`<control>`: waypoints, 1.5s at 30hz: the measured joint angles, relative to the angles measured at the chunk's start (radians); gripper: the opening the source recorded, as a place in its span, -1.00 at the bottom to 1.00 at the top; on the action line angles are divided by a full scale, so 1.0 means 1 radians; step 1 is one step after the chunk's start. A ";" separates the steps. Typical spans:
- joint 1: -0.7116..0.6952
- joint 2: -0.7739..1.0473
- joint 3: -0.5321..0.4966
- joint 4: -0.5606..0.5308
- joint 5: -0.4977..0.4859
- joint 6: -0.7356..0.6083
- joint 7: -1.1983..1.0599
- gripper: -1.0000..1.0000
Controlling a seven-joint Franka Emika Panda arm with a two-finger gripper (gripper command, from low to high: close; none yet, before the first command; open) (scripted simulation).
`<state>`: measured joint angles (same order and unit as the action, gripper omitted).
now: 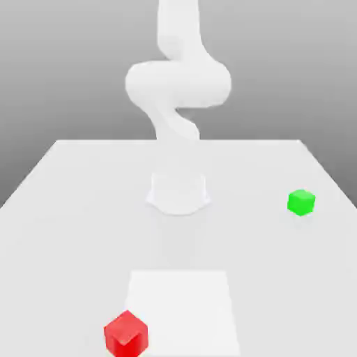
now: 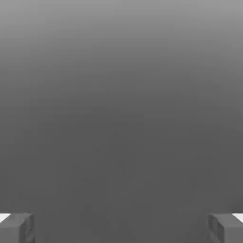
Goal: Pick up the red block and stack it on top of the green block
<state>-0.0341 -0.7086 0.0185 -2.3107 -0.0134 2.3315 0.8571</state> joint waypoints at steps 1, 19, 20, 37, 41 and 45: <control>-0.014 0.039 0.007 -0.005 -0.006 0.014 0.025 0.00; -0.169 0.695 0.038 -0.082 -0.082 0.239 0.420 0.00; -0.176 0.731 0.037 -0.086 -0.078 0.252 0.436 0.00; -0.180 1.125 0.017 -0.086 -0.032 0.483 0.521 -1.00; -0.186 1.026 0.025 -0.101 -0.019 0.399 0.512 -1.00; -0.147 0.887 0.094 -0.135 0.038 0.307 0.461 -1.00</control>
<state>-0.1808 0.1789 0.1120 -2.4455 0.0242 2.6382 1.3184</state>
